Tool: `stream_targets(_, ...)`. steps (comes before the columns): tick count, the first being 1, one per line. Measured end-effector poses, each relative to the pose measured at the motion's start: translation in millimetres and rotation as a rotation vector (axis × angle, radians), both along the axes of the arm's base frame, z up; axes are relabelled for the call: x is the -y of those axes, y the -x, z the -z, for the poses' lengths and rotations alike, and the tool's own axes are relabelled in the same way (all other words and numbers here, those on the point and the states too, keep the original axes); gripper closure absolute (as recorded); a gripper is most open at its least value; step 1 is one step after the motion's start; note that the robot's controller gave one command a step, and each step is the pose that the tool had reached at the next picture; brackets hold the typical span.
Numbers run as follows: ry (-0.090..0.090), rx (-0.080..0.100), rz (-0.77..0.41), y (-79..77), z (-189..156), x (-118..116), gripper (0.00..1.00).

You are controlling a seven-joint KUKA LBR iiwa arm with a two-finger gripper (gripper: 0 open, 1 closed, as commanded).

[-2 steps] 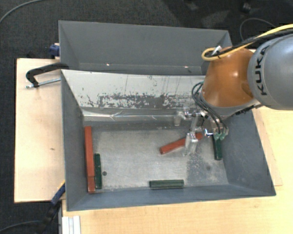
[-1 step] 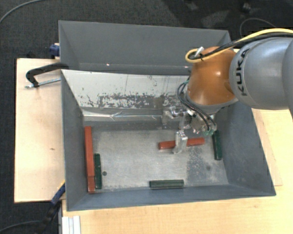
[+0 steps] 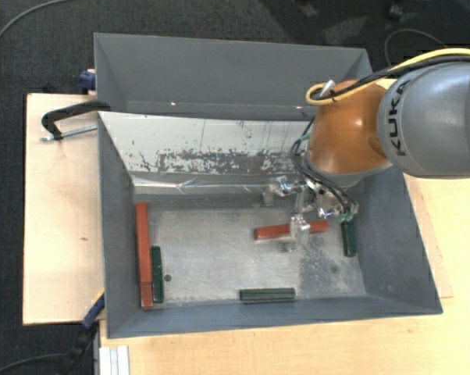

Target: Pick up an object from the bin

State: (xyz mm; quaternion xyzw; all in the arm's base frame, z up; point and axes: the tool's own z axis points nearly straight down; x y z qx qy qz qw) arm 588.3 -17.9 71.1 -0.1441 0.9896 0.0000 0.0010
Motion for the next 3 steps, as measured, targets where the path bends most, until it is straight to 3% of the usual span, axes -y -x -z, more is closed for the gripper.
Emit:
stream_targets(1,-0.001,0.0,0.001,-0.1,0,0,1.0)
stream_targets(2,0.0,0.011,0.001,-3.2,-72,-1,1.0)
stream_targets(3,-0.001,0.008,0.003,-5.5,-93,-2,1.0)
